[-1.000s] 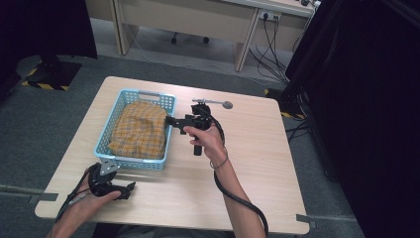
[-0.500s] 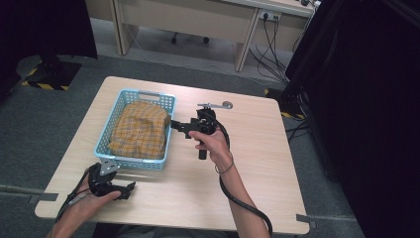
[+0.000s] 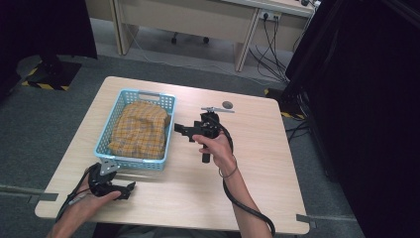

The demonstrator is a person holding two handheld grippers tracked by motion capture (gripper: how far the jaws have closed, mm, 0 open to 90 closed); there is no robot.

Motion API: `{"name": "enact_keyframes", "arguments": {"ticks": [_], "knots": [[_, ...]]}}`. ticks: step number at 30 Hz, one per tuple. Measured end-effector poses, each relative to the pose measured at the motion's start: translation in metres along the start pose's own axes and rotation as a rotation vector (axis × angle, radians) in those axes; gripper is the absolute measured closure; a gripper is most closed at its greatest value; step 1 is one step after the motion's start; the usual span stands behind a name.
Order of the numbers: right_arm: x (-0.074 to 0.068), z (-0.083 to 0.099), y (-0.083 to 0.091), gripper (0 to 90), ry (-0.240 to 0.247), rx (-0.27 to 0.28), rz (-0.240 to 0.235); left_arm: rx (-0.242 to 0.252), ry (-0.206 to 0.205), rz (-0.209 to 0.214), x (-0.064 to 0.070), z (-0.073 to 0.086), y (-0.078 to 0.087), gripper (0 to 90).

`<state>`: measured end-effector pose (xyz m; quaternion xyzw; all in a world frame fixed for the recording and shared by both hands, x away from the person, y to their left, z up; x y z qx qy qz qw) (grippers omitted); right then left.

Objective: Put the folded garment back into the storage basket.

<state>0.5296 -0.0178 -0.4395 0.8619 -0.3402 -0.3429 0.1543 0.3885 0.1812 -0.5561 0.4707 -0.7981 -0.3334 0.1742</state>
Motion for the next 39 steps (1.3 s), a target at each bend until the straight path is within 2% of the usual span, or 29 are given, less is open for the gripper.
{"name": "enact_keyframes", "arguments": {"ticks": [12,27,39], "knots": [[0.008,0.007,0.005,6.3,0.008,0.006,0.012,0.0,0.0,0.0,0.0,0.0,0.0,0.0],[0.027,0.018,0.014,6.3,0.003,0.012,0.036,-0.003,-0.003,0.0,0.0,0.0,0.0,0.0],[0.028,0.025,0.017,6.4,0.014,0.005,0.041,-0.003,-0.003,0.0,0.0,0.0,0.0,0.0]]}}
Point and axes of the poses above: each handheld gripper's, and its own axes: y roughly backward along the jaws, z roughly out of its underside, x roughly to its right, the point moved 10 cm from there along -y, roughly forward along the jaws, and after that the axes turned 4 degrees about -y, right-handed, at the moved point
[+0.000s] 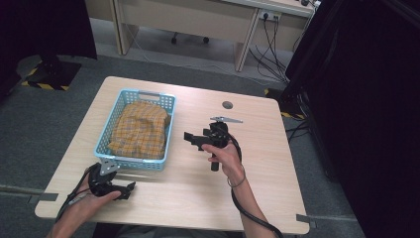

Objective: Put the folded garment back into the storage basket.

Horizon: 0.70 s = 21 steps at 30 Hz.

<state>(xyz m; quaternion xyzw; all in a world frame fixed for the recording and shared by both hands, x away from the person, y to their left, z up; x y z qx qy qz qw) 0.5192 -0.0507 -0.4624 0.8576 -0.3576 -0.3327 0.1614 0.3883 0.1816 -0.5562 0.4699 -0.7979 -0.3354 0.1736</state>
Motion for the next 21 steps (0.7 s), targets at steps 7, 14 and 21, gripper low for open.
{"name": "enact_keyframes", "arguments": {"ticks": [7,14,21], "knots": [[0.0019,0.0038,0.0005,6.4,0.012,0.0,0.007,0.0,0.0,0.0,0.0,0.0,0.0,0.0],[0.002,0.0073,-0.0002,6.4,0.013,-0.002,0.004,0.0,0.0,0.0,0.0,0.0,0.0,0.0],[0.0037,0.0099,0.0008,6.4,0.017,0.0,0.009,0.0,0.0,0.0,0.0,0.0,0.0,0.0]]}}
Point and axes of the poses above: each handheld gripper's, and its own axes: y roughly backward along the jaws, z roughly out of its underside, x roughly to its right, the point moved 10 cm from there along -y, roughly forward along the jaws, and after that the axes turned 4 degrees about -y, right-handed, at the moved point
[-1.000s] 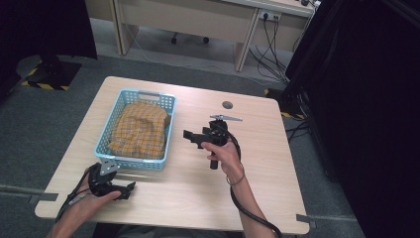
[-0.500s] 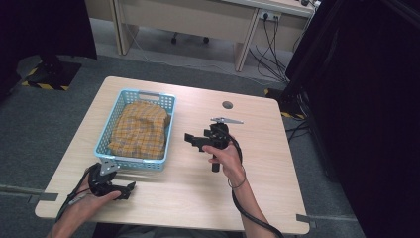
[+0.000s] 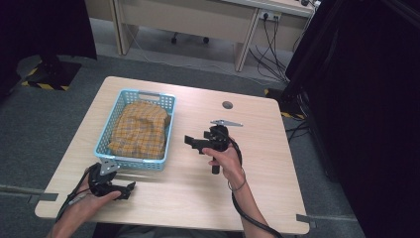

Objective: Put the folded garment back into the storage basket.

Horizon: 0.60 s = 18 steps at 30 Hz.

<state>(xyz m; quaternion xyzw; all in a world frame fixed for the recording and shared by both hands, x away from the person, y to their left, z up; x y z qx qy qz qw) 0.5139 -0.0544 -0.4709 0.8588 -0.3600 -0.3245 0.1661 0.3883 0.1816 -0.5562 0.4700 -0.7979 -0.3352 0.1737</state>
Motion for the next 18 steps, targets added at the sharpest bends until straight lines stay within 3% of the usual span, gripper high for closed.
{"name": "enact_keyframes", "arguments": {"ticks": [18], "knots": [[0.0089,0.0101,0.0014,6.6,0.017,-0.003,0.022,0.0,0.0,0.0,0.0,0.0,0.0,0.0]]}}
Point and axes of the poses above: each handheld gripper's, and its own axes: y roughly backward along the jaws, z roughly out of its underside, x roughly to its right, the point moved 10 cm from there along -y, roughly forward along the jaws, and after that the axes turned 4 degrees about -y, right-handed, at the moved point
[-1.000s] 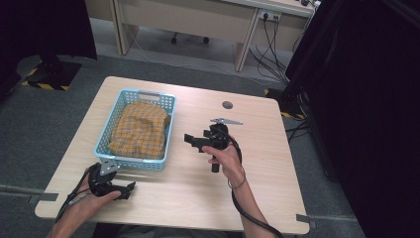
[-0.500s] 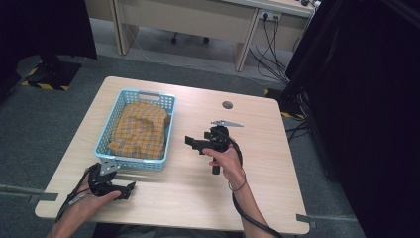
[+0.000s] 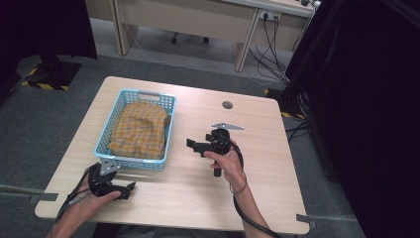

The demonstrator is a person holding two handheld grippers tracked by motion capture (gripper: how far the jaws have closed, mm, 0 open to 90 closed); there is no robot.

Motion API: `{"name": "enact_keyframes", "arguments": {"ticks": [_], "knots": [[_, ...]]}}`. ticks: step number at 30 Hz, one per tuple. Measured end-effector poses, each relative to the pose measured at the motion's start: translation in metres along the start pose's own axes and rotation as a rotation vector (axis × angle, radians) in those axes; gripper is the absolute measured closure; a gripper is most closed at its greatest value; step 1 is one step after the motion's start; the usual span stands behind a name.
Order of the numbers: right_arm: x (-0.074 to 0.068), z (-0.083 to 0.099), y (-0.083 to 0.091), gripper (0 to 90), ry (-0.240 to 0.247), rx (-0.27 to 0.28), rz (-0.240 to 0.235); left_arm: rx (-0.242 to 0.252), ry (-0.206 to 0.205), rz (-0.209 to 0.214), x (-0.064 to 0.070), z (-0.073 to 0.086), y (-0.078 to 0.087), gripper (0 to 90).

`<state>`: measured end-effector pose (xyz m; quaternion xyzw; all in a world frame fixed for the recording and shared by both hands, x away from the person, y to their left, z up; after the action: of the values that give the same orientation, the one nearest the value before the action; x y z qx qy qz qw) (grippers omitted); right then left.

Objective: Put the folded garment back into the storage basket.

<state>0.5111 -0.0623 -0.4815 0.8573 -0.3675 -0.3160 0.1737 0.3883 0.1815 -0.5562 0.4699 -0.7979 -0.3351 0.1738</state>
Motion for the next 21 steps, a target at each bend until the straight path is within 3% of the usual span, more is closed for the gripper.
{"name": "enact_keyframes", "arguments": {"ticks": [21], "knots": [[0.015,0.017,0.007,6.8,0.007,-0.022,0.031,0.0,0.0,0.0,0.0,0.0,0.0,0.0]]}}
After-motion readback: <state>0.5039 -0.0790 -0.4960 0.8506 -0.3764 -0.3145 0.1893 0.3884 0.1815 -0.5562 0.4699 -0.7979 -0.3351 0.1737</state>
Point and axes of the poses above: each handheld gripper's, and its own axes: y roughly backward along the jaws, z roughly out of its underside, x roughly to its right, the point moved 10 cm from there along -y, roughly forward along the jaws, and after that the axes turned 4 degrees about -y, right-handed, at the moved point
